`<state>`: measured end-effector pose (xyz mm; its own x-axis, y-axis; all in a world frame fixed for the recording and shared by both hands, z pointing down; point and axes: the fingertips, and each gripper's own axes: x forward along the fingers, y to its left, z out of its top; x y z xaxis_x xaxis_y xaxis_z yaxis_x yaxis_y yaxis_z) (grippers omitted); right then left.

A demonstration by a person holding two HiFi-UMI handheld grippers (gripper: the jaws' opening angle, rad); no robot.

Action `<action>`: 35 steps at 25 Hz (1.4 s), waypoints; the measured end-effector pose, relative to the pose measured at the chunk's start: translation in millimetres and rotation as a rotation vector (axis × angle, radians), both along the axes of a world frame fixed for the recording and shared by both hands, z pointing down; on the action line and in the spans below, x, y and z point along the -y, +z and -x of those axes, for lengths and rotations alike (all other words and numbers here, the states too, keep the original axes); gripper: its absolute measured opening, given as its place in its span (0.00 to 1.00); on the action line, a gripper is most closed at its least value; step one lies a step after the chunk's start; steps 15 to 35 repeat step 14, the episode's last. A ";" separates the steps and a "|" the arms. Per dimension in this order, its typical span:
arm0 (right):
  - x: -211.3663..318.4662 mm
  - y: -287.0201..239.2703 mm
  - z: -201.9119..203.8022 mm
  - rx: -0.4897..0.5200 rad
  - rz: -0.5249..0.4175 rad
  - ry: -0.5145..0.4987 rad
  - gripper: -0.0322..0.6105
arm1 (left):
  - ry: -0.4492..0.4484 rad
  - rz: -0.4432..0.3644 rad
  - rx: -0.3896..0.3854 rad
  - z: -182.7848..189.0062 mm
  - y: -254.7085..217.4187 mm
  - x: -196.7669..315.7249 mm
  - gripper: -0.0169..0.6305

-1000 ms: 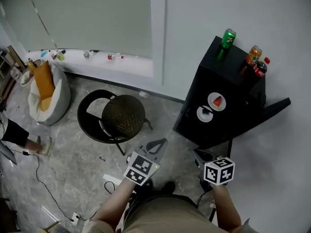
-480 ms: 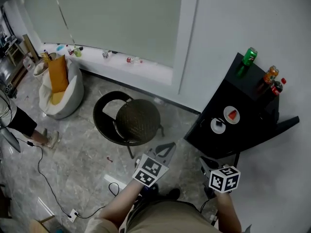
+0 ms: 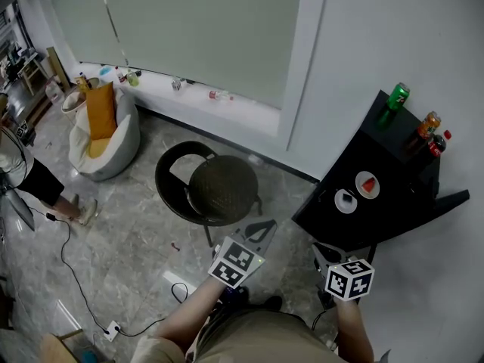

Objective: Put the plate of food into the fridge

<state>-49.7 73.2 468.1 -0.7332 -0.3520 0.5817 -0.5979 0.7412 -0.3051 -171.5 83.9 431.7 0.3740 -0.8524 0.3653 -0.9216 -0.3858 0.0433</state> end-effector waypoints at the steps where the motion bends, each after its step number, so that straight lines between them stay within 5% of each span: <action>1: -0.5 -0.7 2.3 0.004 0.000 -0.005 0.08 | -0.003 0.000 -0.001 1.6 -0.7 -0.9 0.04; 14: -1.2 -6.5 0.1 0.027 -0.015 -0.098 0.08 | -0.037 0.042 0.018 -11.3 9.8 -5.4 0.04; 35: -1.2 -6.5 0.1 0.027 -0.015 -0.098 0.08 | -0.037 0.042 0.018 -11.3 9.8 -5.4 0.04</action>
